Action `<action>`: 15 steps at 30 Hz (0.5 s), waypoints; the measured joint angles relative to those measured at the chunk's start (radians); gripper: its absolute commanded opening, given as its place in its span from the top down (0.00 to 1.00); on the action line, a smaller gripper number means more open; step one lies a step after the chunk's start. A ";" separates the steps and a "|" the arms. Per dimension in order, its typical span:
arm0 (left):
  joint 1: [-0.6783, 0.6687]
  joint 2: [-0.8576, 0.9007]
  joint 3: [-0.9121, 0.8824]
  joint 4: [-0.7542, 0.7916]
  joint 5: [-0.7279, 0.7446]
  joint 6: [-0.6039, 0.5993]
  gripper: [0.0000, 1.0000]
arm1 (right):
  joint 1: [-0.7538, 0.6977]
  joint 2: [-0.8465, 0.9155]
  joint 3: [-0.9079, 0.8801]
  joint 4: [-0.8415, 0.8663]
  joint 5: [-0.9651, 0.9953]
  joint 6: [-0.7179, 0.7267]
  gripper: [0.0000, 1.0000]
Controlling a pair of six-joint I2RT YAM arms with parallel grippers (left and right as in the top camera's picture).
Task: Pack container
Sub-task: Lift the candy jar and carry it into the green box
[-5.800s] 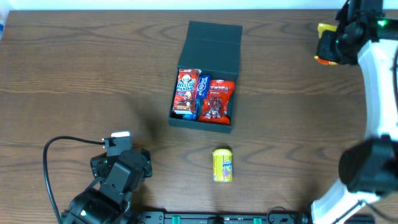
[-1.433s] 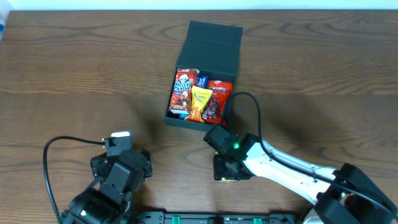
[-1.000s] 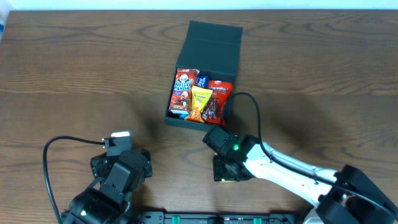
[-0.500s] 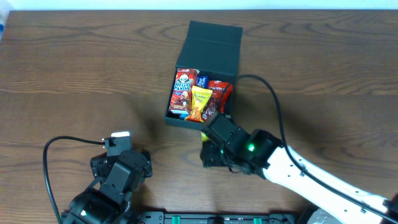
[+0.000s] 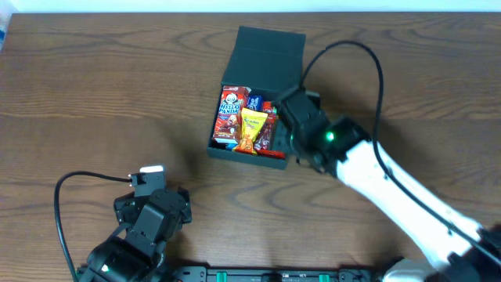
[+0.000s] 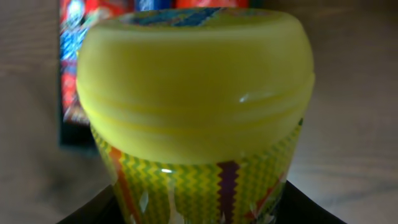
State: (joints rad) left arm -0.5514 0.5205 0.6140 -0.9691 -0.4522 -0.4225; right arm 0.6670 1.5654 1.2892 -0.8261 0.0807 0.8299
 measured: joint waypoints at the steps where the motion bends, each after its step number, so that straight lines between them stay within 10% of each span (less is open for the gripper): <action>1: 0.000 0.000 0.000 0.000 0.000 0.000 0.04 | -0.015 0.024 0.016 -0.001 -0.003 -0.008 0.92; 15: 0.000 0.000 0.000 0.000 0.000 0.000 0.04 | -0.054 0.269 0.103 0.023 -0.138 -0.011 0.94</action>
State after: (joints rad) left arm -0.5514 0.5205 0.6140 -0.9688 -0.4522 -0.4225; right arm 0.6128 1.8343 1.3926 -0.8032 -0.0578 0.8192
